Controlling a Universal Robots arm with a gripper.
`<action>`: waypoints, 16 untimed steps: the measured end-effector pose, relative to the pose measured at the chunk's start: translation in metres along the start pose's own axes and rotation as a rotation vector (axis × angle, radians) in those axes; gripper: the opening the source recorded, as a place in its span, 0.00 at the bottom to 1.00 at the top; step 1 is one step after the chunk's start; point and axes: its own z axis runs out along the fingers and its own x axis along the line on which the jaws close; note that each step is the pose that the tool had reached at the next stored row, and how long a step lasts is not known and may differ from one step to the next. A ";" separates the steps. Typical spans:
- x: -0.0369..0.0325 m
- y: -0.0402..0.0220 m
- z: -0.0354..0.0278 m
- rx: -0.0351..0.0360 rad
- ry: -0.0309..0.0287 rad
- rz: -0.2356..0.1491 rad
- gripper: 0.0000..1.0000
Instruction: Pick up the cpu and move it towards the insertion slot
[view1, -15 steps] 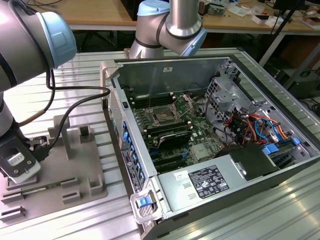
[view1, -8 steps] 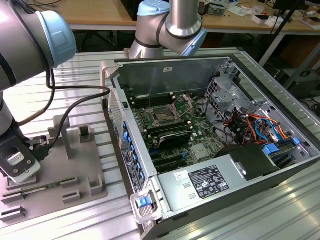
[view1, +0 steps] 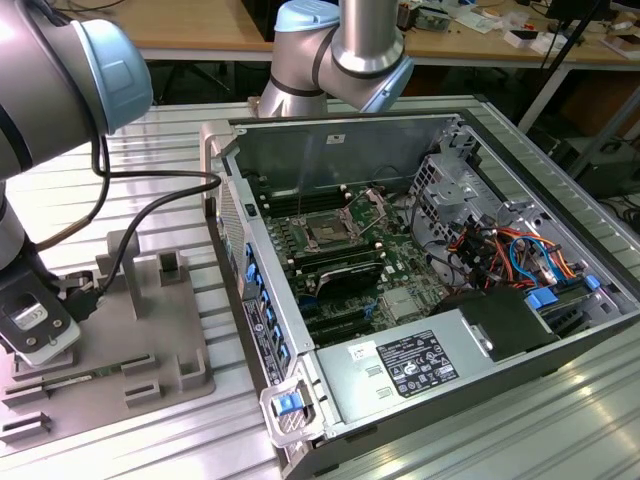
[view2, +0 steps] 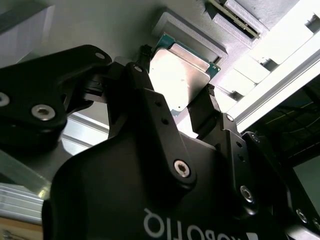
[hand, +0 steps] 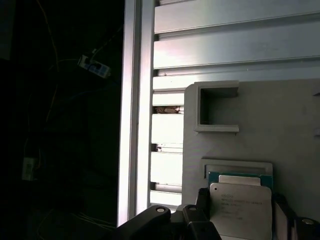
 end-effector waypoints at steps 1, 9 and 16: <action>0.0000 0.0000 -0.0004 -0.0001 -0.0001 0.000 0.55; -0.0001 0.0003 -0.0033 -0.0002 -0.0003 0.000 0.55; -0.0003 0.0004 -0.0055 -0.0001 -0.0001 0.000 0.55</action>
